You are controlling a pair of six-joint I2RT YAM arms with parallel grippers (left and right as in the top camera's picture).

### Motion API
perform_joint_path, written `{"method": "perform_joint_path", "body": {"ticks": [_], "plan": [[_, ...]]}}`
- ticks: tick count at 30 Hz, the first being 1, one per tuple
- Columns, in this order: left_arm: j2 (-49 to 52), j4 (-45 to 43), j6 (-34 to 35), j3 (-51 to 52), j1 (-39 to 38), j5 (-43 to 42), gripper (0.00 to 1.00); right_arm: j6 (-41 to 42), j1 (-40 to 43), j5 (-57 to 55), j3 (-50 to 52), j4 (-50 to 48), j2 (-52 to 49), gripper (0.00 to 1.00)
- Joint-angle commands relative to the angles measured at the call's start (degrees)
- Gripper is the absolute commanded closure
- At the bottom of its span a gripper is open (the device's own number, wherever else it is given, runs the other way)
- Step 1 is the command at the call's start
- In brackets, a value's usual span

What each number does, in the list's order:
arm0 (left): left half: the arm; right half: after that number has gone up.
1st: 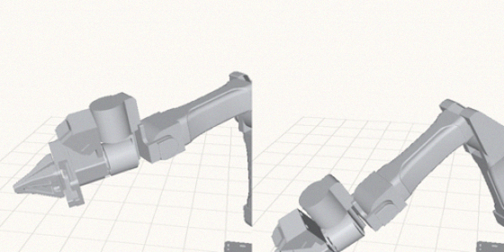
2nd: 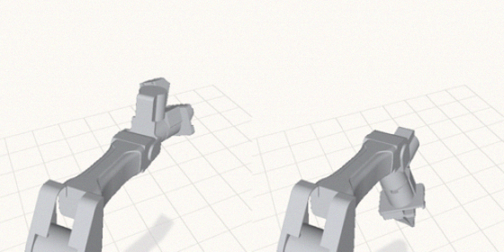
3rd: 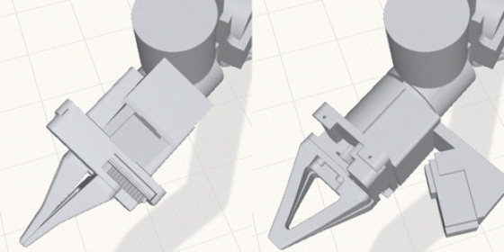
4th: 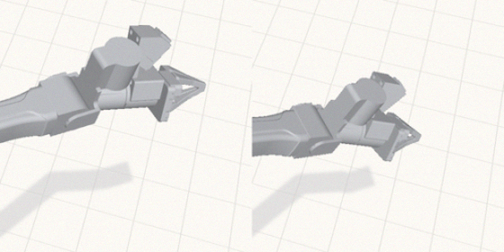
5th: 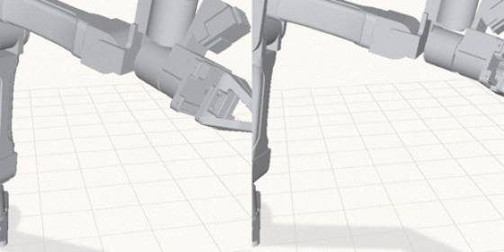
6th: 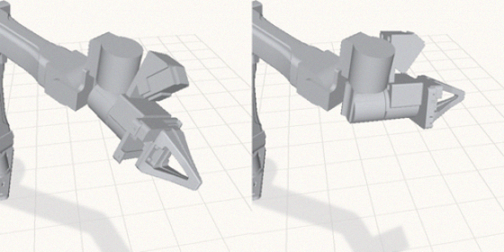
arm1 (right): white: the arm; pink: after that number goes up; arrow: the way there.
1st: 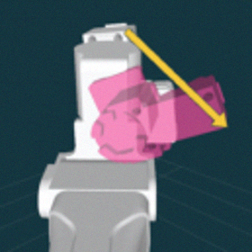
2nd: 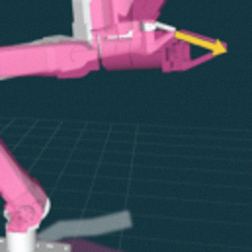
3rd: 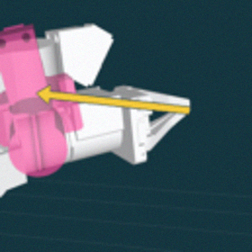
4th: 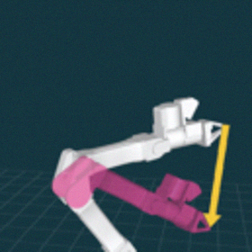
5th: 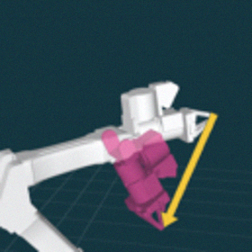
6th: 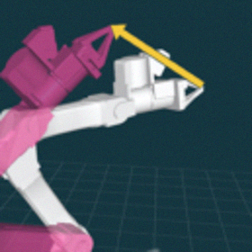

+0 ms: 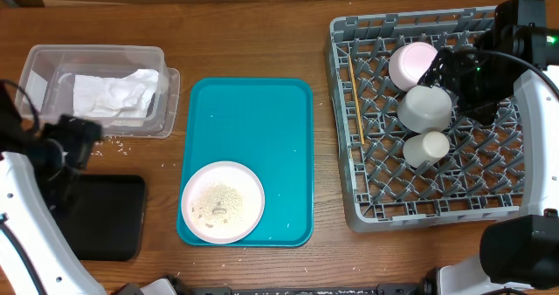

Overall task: Sort waste into correct bins and load items into the dishwasher
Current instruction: 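Reach the left gripper from the bin toward the white plate, then grasp the white rice plate rim with the left gripper and lift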

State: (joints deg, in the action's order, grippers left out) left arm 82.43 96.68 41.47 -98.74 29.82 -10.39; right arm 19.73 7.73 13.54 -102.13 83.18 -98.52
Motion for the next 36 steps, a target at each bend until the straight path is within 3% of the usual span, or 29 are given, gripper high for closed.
{"method": "perform_joint_path", "body": {"ticks": [1, 5, 7, 10, 14, 17, 22, 28, 30, 32, 34, 36], "plan": [[0.07, 0.13, -14.75, 1.33, -7.43, -10.16, 0.0, 0.46, 0.07, -0.02, 0.07, -0.15, 2.03, 0.0], [0.07, -0.46, -15.23, 7.15, -21.24, -5.88, 0.0, 0.48, 0.07, -0.02, 0.07, -0.15, 2.03, 0.0], [0.07, -2.45, -9.27, 12.48, -28.39, -0.94, 0.0, 0.48, 0.07, 0.0, 0.07, -0.15, 2.03, 0.0], [0.07, -8.04, -1.38, 20.09, -36.74, -0.15, 0.0, 0.46, 0.07, -0.02, 0.07, -0.17, 2.03, 0.0], [0.5, -22.4, 7.26, 29.62, -51.89, 0.09, 0.0, 0.46, 0.07, 0.0, 0.07, -0.15, 2.03, 0.0], [4.74, -24.79, 12.11, 29.18, -60.19, 2.69, 0.0, 0.46, 0.07, -0.02, 0.07, -0.15, 2.03, 0.0], [14.29, -24.74, 12.5, 26.73, -64.89, 6.69, 0.0, 0.48, 0.07, -0.02, 0.07, -0.15, 2.03, 0.0], [25.46, -25.94, 11.28, 25.55, -67.12, 18.62, 0.01, 0.48, 0.07, -0.02, 0.07, -0.15, 2.03, 0.0], [26.64, -28.61, 10.51, 25.57, -67.08, 20.72, 0.1, 0.46, 0.07, -0.02, 0.07, -0.15, 2.03, 0.0], [26.64, -31.45, 9.84, 25.57, -67.25, 21.77, 0.28, 0.48, 0.07, -0.02, 0.07, -0.15, 2.03, 0.0], [26.67, -35.06, 9.62, 25.57, -67.23, 22.53, 0.37, 0.46, 0.07, -0.02, 0.07, -0.15, 2.03, 0.0], [26.67, -38.45, 7.8, 25.57, -67.23, 22.38, 0.38, 0.48, 0.07, -0.02, 0.07, -0.15, 2.03, 0.0]]}}
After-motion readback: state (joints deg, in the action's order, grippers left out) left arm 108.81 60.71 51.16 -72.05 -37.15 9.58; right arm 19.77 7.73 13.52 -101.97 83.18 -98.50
